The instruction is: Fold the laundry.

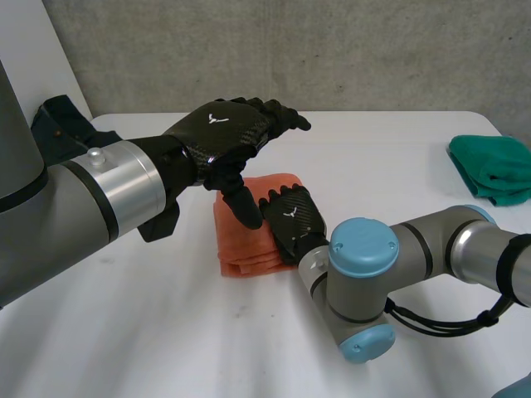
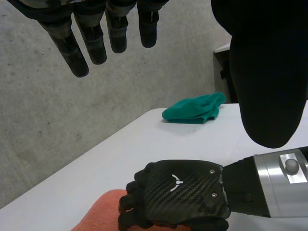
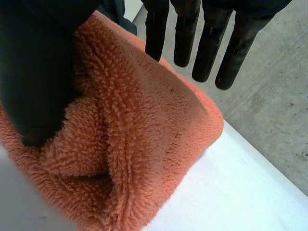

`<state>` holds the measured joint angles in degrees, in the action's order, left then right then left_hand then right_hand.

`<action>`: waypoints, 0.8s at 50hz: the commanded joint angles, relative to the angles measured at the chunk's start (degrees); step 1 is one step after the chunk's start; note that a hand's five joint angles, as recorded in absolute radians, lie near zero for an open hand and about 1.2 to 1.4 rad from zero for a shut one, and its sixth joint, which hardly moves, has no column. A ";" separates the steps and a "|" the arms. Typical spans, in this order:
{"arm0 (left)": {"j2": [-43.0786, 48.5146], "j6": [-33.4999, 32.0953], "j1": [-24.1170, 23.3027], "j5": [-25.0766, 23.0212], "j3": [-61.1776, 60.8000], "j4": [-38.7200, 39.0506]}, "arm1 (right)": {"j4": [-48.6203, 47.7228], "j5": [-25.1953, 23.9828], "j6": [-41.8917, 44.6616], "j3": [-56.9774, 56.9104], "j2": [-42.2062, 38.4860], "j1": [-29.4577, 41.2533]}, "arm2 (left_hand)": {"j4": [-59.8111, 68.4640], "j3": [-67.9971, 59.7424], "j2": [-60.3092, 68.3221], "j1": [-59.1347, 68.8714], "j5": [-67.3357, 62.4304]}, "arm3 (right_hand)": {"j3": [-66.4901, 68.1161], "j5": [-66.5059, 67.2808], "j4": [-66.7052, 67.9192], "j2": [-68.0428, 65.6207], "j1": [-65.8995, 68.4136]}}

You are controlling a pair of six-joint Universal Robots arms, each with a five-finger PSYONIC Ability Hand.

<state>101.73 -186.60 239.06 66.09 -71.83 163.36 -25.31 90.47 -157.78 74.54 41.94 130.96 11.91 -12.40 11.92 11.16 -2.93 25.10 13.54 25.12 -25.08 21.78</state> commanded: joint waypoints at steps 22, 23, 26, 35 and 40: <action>0.14 0.71 0.17 0.00 -0.07 0.03 | 2.46 -1.97 -0.15 1.67 0.60 -0.62 | 3.69 -3.20 3.68 4.44 -2.67 | -8.79 -7.24 -8.81 8.78 -5.47; 0.05 0.71 0.17 0.00 -0.07 0.03 | 2.55 -1.97 -0.15 1.06 0.08 -0.70 | 3.69 -3.20 3.68 4.44 -2.67 | -8.63 -7.07 -8.64 8.61 -5.30; 0.14 0.71 0.26 0.00 -0.07 0.11 | 2.46 -1.97 0.02 0.26 -0.54 -0.70 | 3.69 -3.20 3.68 4.44 -2.67 | -7.62 -6.06 -7.64 7.60 -4.29; 0.14 0.80 0.17 0.00 -0.07 0.38 | 2.37 -1.97 0.11 -4.31 -3.09 -0.70 | 3.85 -3.36 3.85 4.61 -2.84 | -5.60 -4.04 -5.62 5.58 -2.28; 0.14 0.80 0.18 0.00 -0.06 0.38 | 2.46 -1.79 0.02 -7.21 -4.41 -0.70 | 4.02 -3.53 4.02 4.78 -3.00 | -2.74 -1.18 -2.76 2.72 0.58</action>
<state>101.87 -185.82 239.25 66.09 -71.89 163.71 -23.00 88.51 -157.71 70.67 39.10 130.26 11.91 -12.41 12.37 11.16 -2.98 16.27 6.22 16.80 -17.56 15.41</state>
